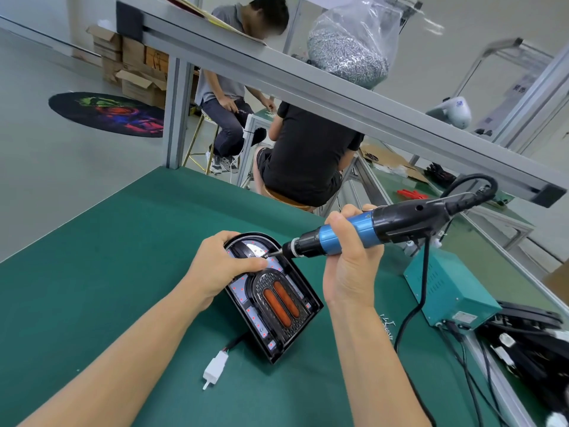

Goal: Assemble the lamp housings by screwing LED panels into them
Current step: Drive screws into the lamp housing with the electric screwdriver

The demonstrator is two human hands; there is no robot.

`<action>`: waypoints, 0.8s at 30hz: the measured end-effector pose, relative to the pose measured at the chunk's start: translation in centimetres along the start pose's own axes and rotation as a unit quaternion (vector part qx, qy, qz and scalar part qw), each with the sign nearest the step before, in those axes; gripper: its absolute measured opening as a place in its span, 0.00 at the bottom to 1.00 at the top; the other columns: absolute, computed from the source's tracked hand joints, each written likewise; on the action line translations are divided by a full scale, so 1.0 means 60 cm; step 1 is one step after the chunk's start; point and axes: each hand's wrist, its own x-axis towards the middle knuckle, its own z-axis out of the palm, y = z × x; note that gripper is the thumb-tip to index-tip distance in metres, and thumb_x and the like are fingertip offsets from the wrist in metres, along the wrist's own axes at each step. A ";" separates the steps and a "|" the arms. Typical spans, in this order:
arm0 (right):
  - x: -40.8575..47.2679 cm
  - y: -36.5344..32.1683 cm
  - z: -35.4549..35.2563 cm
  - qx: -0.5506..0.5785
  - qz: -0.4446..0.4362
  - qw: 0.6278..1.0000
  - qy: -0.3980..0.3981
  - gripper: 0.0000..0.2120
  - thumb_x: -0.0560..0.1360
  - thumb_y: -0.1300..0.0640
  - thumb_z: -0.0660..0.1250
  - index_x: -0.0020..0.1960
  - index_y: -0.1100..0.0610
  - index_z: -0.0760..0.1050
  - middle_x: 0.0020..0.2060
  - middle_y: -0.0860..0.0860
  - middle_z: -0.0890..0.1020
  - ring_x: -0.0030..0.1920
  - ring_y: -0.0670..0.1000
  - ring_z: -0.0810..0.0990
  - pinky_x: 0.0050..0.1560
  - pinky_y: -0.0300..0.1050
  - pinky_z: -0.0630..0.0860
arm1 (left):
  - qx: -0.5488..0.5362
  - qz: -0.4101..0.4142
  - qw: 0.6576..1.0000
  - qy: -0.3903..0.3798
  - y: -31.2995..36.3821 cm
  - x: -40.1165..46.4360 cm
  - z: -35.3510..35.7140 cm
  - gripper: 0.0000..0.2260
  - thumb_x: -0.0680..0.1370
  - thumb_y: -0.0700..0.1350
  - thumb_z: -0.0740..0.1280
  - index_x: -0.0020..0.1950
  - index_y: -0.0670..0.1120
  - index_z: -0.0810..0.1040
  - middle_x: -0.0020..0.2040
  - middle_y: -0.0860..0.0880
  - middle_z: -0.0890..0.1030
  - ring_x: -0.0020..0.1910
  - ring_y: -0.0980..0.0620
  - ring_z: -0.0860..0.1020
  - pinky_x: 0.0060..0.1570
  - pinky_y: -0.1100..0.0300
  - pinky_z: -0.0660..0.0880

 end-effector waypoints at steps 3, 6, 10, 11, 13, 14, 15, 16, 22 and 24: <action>0.003 -0.001 -0.001 0.001 0.001 1.000 0.000 0.17 0.67 0.66 0.70 0.35 0.43 0.77 0.38 0.46 0.74 0.40 0.47 0.73 0.45 0.38 0.74 | -0.001 0.004 1.000 -0.002 -0.001 0.001 0.001 0.21 0.60 0.39 0.82 0.49 0.47 0.79 0.42 0.49 0.84 0.40 0.50 0.83 0.44 0.56 0.79; 0.001 -0.002 0.001 -0.005 -0.004 1.000 -0.007 0.17 0.67 0.67 0.69 0.34 0.44 0.77 0.38 0.46 0.73 0.40 0.46 0.73 0.44 0.36 0.75 | 0.004 0.009 1.000 -0.004 0.001 0.001 0.002 0.21 0.60 0.40 0.82 0.49 0.48 0.79 0.42 0.49 0.84 0.40 0.50 0.83 0.43 0.57 0.79; -0.003 -0.002 0.005 -0.007 -0.009 1.000 -0.021 0.18 0.67 0.68 0.68 0.34 0.44 0.76 0.38 0.48 0.72 0.37 0.45 0.74 0.43 0.35 0.75 | 0.001 0.011 1.000 -0.003 0.002 0.000 0.002 0.21 0.60 0.40 0.82 0.49 0.47 0.79 0.43 0.48 0.84 0.41 0.49 0.83 0.45 0.54 0.79; -0.003 -0.002 0.006 -0.008 -0.010 1.000 -0.023 0.18 0.67 0.68 0.68 0.34 0.44 0.76 0.38 0.48 0.72 0.37 0.44 0.74 0.43 0.36 0.75 | 0.000 0.011 1.000 -0.003 0.002 0.000 0.003 0.21 0.60 0.40 0.82 0.49 0.47 0.79 0.43 0.48 0.84 0.41 0.48 0.83 0.45 0.54 0.79; -0.003 -0.001 0.006 -0.012 -0.012 1.000 -0.026 0.17 0.67 0.68 0.68 0.35 0.45 0.76 0.38 0.48 0.72 0.37 0.44 0.74 0.43 0.36 0.75 | -0.001 0.013 1.000 -0.004 0.003 -0.001 0.003 0.21 0.60 0.39 0.81 0.49 0.47 0.79 0.43 0.48 0.84 0.41 0.48 0.83 0.46 0.53 0.80; -0.004 -0.001 0.006 -0.015 -0.014 0.999 -0.027 0.17 0.67 0.68 0.68 0.35 0.44 0.76 0.38 0.48 0.73 0.37 0.44 0.74 0.43 0.36 0.75 | -0.002 0.014 1.000 -0.004 0.004 -0.002 0.003 0.21 0.60 0.39 0.81 0.48 0.47 0.79 0.43 0.48 0.84 0.41 0.48 0.83 0.46 0.52 0.80; -0.004 -0.001 0.007 -0.016 -0.015 0.999 -0.026 0.17 0.67 0.68 0.68 0.35 0.44 0.76 0.38 0.47 0.73 0.37 0.44 0.74 0.43 0.36 0.75 | -0.002 0.016 1.000 -0.004 0.005 -0.002 0.003 0.20 0.60 0.39 0.81 0.48 0.47 0.79 0.43 0.48 0.84 0.41 0.48 0.83 0.47 0.52 0.80; -0.004 0.000 0.007 -0.016 -0.017 0.999 -0.024 0.17 0.67 0.68 0.68 0.35 0.45 0.76 0.38 0.47 0.73 0.37 0.44 0.74 0.43 0.36 0.75 | -0.002 0.018 1.000 -0.004 0.005 -0.002 0.004 0.20 0.60 0.39 0.81 0.48 0.47 0.79 0.43 0.48 0.84 0.41 0.48 0.83 0.47 0.52 0.80; -0.003 0.005 0.009 0.005 -0.009 1.000 0.010 0.17 0.67 0.69 0.68 0.48 0.53 0.68 0.36 0.46 0.73 0.37 0.45 0.73 0.42 0.36 0.74 | 0.005 0.035 0.999 -0.017 0.007 0.000 0.004 0.21 0.61 0.38 0.81 0.49 0.48 0.79 0.44 0.47 0.84 0.43 0.47 0.83 0.49 0.51 0.79; -0.005 0.003 0.004 0.025 -0.001 0.999 0.047 0.19 0.67 0.68 0.69 0.52 0.53 0.67 0.36 0.46 0.74 0.38 0.46 0.74 0.43 0.37 0.75 | 0.007 0.034 0.999 -0.020 0.004 0.001 0.001 0.21 0.61 0.38 0.81 0.49 0.47 0.79 0.44 0.47 0.84 0.42 0.48 0.83 0.48 0.54 0.79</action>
